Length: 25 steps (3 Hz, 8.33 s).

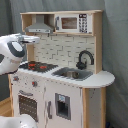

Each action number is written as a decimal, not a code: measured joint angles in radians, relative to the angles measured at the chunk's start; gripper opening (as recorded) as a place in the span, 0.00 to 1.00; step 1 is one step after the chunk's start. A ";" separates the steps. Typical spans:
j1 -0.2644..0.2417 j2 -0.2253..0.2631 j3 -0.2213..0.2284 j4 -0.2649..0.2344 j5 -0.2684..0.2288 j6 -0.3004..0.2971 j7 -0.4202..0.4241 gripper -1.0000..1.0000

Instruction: Play with the kitchen

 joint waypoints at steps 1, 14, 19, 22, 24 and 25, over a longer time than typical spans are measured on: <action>-0.043 0.067 -0.013 0.049 0.000 0.027 -0.050 1.00; -0.270 0.395 0.078 0.218 0.017 0.262 -0.222 0.00; -0.070 0.405 -0.079 0.077 0.014 0.380 -0.280 1.00; 0.008 0.172 -0.143 0.100 0.047 0.327 -0.202 1.00; -0.022 0.048 -0.119 0.138 0.088 0.326 -0.034 1.00; -0.075 0.018 -0.095 0.163 0.116 0.326 0.054 1.00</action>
